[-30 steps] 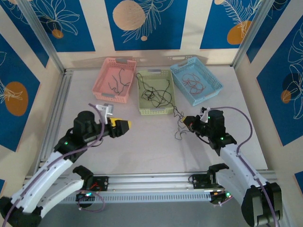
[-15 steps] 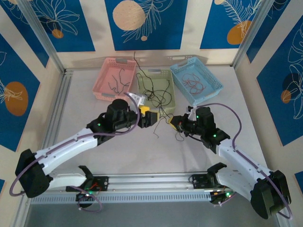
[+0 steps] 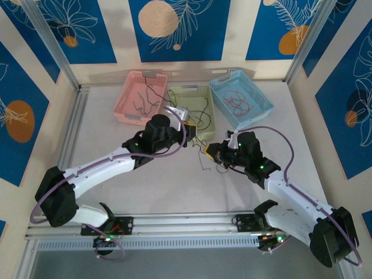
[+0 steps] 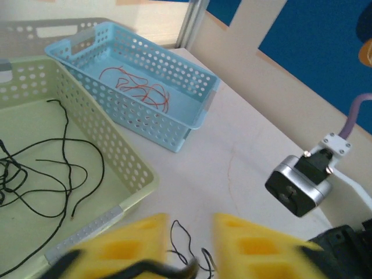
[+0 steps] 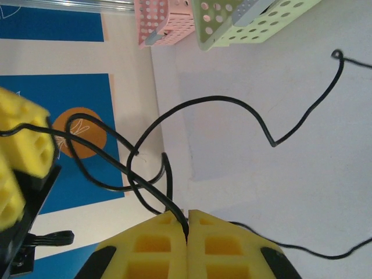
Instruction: Untangle the cables
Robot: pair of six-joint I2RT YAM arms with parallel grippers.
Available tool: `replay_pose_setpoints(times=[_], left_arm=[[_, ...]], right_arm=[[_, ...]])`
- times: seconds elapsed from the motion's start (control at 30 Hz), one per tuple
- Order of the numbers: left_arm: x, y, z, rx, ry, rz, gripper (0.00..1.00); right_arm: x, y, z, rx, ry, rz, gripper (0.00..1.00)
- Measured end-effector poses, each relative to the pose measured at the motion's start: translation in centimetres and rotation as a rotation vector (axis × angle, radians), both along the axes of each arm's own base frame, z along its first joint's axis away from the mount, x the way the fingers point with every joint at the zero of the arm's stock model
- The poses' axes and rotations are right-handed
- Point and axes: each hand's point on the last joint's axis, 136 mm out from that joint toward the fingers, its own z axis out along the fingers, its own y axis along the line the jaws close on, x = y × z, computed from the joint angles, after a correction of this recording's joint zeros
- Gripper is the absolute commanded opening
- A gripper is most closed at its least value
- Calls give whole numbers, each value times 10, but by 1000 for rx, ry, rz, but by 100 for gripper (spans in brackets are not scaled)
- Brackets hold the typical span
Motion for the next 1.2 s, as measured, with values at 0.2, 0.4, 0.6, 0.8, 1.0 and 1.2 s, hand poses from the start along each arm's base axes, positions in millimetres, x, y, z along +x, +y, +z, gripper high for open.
replay_pose_setpoints(times=[0.2,0.4,0.6,0.8,1.0,1.2], left_arm=[[-2,7,11,-5,-42,14,0],[-12,24,48,-47,-107,37,0],[-32,33,81,-51,-124,-16,0],[-62,48,110,-64,-132,-91,0],[-86,57,123,-76,-118,-159,0],[-95,60,114,-51,-82,-185,0]], right_arm=[[0,-2,14,-41,-82,28,36],[-6,-12,48,-134,-372,76,81],[-27,-25,79,-234,-737,131,79],[-32,-25,62,-333,-915,198,79],[-28,-11,38,-366,-979,287,84],[-47,20,41,-307,-1101,422,84]])
